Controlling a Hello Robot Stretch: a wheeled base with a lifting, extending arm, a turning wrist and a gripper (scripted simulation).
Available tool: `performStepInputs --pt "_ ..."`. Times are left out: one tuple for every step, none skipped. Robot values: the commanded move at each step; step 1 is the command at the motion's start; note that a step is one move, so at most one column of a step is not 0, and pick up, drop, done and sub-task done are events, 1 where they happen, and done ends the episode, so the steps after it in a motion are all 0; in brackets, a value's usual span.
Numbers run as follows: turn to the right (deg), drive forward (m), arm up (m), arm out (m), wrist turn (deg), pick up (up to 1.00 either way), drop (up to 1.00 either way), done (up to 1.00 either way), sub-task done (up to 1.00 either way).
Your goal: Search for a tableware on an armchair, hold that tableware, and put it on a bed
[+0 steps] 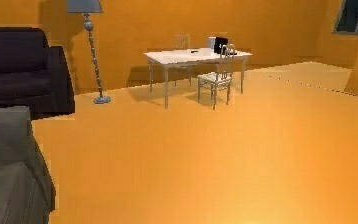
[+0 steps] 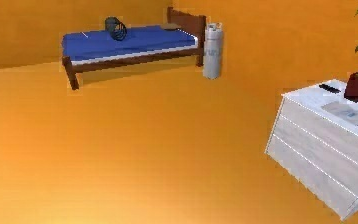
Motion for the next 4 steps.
performStepInputs --pt "-45.0 0.00 0.00 0.00 0.0 0.00 0.00 0.00 0.00" --pt "-45.0 0.00 0.00 0.00 0.0 0.00 0.00 0.00 0.00" --pt "-45.0 0.00 0.00 0.00 0.0 0.00 0.00 0.00 0.00" --pt "-18.0 0.00 0.00 0.00 0.0 0.00 0.00 0.00 0.00"
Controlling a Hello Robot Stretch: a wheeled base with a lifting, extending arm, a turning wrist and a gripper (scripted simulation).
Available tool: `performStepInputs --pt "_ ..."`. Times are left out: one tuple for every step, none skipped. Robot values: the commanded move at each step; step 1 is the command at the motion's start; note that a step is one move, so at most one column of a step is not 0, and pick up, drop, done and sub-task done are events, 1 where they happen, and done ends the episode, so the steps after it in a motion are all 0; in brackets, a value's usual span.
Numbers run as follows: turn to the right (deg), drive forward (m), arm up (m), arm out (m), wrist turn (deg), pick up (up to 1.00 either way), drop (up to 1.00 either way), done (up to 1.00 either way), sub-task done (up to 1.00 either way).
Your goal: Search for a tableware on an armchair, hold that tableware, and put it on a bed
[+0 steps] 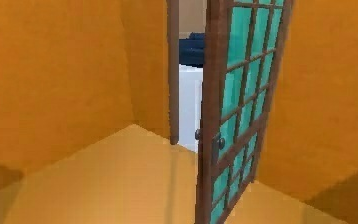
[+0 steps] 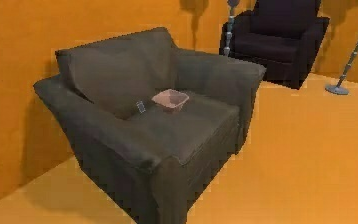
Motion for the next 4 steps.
performStepInputs --pt "45.0 0.00 0.00 0.00 0.0 0.00 0.00 0.00 0.00" --pt "45.0 0.00 0.00 0.00 0.0 0.00 0.00 0.00 0.00" --pt "30.0 0.00 0.00 0.00 0.0 0.00 0.00 0.00 0.00" --pt "0.0 0.95 0.00 0.00 0.0 0.00 0.00 0.00 0.00"
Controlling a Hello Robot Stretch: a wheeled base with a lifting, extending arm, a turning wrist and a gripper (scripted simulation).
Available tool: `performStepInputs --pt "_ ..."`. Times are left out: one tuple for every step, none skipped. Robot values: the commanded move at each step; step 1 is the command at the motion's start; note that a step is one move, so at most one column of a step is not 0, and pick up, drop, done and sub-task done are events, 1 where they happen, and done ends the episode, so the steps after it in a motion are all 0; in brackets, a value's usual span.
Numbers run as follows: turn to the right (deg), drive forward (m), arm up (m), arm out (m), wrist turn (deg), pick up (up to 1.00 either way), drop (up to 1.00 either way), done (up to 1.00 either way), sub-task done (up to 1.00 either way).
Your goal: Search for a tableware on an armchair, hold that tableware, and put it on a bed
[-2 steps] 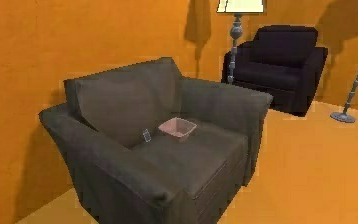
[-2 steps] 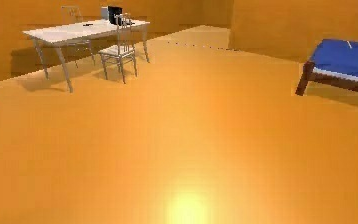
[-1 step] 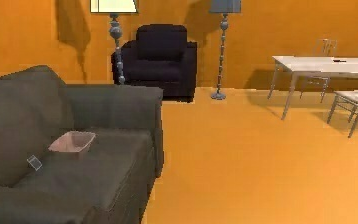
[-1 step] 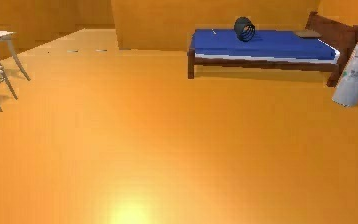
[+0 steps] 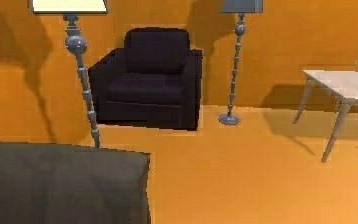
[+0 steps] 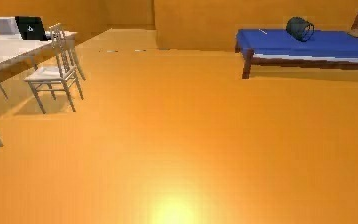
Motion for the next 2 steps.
performStepInputs --pt "-45.0 0.00 0.00 0.00 0.0 0.00 0.00 0.00 0.00" --pt "-45.0 0.00 0.00 0.00 0.0 0.00 0.00 0.00 0.00"
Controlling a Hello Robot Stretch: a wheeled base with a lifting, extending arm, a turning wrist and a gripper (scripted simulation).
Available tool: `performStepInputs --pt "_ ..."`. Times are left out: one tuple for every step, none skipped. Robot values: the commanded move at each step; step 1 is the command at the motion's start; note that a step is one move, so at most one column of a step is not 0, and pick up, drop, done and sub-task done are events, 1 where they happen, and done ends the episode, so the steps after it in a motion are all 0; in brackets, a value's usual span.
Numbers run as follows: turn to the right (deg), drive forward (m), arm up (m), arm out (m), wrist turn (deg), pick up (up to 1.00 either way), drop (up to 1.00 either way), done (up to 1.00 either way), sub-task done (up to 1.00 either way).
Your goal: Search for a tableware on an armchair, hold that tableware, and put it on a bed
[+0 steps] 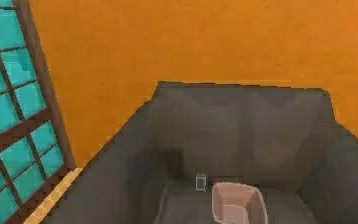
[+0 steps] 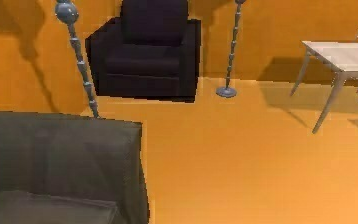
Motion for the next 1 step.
performStepInputs --pt "-45.0 0.00 0.00 0.00 0.0 0.00 0.00 0.00 0.00"
